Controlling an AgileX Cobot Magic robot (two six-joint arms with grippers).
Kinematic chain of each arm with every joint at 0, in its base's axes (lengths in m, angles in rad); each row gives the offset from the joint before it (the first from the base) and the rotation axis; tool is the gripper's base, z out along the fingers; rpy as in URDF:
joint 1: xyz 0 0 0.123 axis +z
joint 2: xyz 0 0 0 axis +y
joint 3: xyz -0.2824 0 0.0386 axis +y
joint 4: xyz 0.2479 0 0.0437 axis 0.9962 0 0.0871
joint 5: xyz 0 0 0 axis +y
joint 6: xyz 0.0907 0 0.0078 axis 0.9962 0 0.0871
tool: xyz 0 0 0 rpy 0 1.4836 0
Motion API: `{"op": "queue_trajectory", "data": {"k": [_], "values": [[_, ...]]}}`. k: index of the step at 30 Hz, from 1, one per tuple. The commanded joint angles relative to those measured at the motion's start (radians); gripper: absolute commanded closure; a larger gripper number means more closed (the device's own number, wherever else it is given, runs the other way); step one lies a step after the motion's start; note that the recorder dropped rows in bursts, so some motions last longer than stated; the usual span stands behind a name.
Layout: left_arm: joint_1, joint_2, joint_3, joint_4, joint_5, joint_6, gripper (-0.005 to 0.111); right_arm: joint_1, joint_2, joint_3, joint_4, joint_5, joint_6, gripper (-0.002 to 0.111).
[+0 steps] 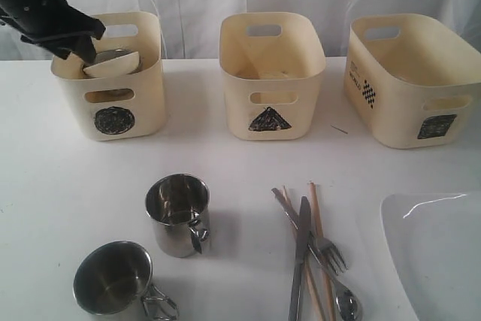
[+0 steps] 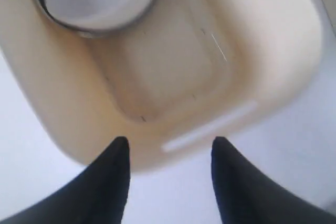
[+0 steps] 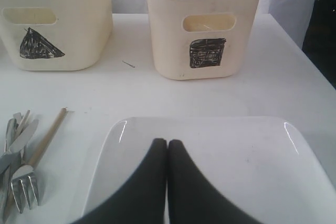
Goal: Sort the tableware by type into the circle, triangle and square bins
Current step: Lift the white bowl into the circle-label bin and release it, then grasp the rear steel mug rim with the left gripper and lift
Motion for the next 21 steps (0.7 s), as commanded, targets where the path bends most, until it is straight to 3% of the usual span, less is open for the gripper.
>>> {"op": "queue_trajectory", "data": {"k": [1,7,9,16,21], "values": [[0.000,-0.040,0.010,-0.177,0.334,0.021,0.058,0.000,-0.002,0.001,0.002,-0.007,0.002,0.108],[-0.030,-0.035,0.163,-0.555,0.334,0.198,0.060,0.000,-0.002,0.001,0.002,-0.007,0.002,0.108],[-0.060,-0.035,0.234,-0.606,0.320,0.258,0.060,0.000,-0.002,0.001,0.002,-0.005,0.002,0.108],[-0.201,-0.035,0.436,-0.415,0.129,0.479,0.060,0.000,-0.002,0.001,0.002,-0.005,0.002,0.108],[-0.221,-0.035,0.516,-0.370,-0.052,0.481,0.060,0.000,-0.002,0.001,0.002,-0.005,0.002,0.108]]}}
